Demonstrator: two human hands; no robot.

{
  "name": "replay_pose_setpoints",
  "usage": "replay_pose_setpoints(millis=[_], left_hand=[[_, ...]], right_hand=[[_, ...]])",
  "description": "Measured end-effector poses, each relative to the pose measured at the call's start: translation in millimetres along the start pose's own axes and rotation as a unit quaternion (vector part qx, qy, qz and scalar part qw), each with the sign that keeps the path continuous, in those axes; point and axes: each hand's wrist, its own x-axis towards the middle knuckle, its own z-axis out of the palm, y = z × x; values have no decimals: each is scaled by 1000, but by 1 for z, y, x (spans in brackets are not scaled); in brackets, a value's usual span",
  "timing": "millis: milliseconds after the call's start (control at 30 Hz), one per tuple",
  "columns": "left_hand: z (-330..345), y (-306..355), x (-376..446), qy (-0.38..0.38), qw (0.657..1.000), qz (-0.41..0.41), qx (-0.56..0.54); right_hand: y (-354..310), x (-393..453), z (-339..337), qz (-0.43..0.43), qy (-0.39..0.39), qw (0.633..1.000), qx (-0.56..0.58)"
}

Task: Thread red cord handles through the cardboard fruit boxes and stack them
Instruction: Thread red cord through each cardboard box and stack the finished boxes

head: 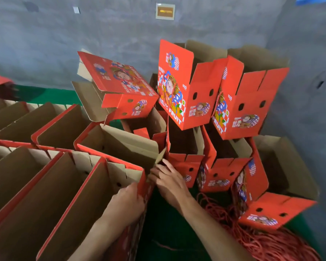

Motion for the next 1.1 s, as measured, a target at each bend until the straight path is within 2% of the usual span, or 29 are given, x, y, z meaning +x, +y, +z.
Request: replay_pose_setpoints(millis=[67,167,267,367,467,700,1100], left_hand=[[2,6,-6,9,1000,-16,12],[4,12,-13,15,997,-32,65],[9,17,-19,12,995,-24,98],[11,17,-23,25,993,-26,111],[6,16,-23,56,991,-39,115],[8,20,-19,63,988,-46,132],[7,23,-9,65,990,-47,120]], right_hand=[[-2,2,-1,-5,9,1000,29],[1,-4,-15,-16,86,995,53],[11,-15,-21,-57,103,985,125],[21,-20,-36,-61,74,982,164],[32,-30,-40,-49,16,988,147],[27,-70,-26,-25,12,981,190],[22,-155,-72,44,13,911,410]])
